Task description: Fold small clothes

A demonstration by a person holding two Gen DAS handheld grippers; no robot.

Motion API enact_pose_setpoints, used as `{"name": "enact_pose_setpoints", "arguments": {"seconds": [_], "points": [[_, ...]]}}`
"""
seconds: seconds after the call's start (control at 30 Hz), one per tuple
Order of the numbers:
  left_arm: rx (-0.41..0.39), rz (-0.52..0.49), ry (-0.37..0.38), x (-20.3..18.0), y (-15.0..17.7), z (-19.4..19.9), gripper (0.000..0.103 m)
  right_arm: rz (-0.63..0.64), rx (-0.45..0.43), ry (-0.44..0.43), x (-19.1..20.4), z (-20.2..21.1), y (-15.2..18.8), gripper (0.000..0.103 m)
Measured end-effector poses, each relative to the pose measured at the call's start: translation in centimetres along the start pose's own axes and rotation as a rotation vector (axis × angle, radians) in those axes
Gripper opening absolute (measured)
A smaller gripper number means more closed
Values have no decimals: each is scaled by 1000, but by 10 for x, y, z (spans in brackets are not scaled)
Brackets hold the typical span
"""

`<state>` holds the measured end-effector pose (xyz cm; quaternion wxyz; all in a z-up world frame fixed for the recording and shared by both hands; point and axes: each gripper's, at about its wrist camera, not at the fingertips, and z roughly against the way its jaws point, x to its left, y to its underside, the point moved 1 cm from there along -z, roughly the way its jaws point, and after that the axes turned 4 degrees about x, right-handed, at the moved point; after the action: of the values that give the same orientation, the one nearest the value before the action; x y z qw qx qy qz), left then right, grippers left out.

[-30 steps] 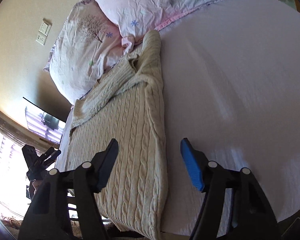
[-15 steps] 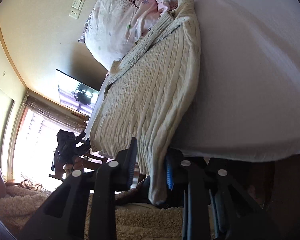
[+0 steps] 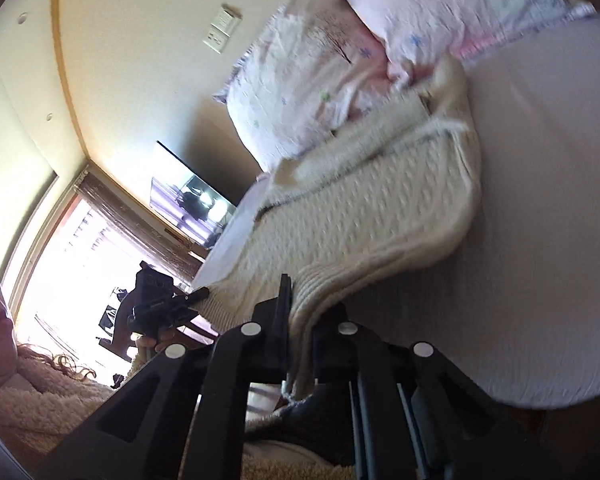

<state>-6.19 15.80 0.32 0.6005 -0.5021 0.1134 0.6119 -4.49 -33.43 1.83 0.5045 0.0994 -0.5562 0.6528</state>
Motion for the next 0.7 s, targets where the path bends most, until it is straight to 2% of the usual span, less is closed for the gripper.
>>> {"name": "enact_pose_setpoints", "arguments": {"seconds": [0.13, 0.27, 0.33, 0.4, 0.5, 0.57, 0.63, 0.67, 0.7], "points": [[-135, -101, -31, -29, -79, 6, 7, 81, -127, -22, 12, -3, -78, 7], [-237, -77, -134, -25, -173, -27, 7, 5, -241, 24, -13, -34, -162, 8], [-239, -88, -239, -16, -214, -60, 7, -79, -269, 61, -42, -64, -201, 8], [-217, -100, -344, -2, -246, -98, 7, -155, -268, 143, -78, -95, -227, 7], [-162, -24, -406, 26, -272, -144, 7, -284, -195, 250, -133, -139, -237, 7], [-143, -29, -445, 35, -274, -162, 7, -353, -167, 301, -156, -154, -232, 9], [-124, -23, -456, 41, -273, -169, 7, -438, -180, 300, -172, -154, -225, 22], [-119, -16, -449, 43, -272, -168, 8, -473, -196, 281, -176, -151, -220, 46], [-112, -1, -430, 44, -272, -164, 9, -492, -230, 266, -178, -146, -218, 61]]}}
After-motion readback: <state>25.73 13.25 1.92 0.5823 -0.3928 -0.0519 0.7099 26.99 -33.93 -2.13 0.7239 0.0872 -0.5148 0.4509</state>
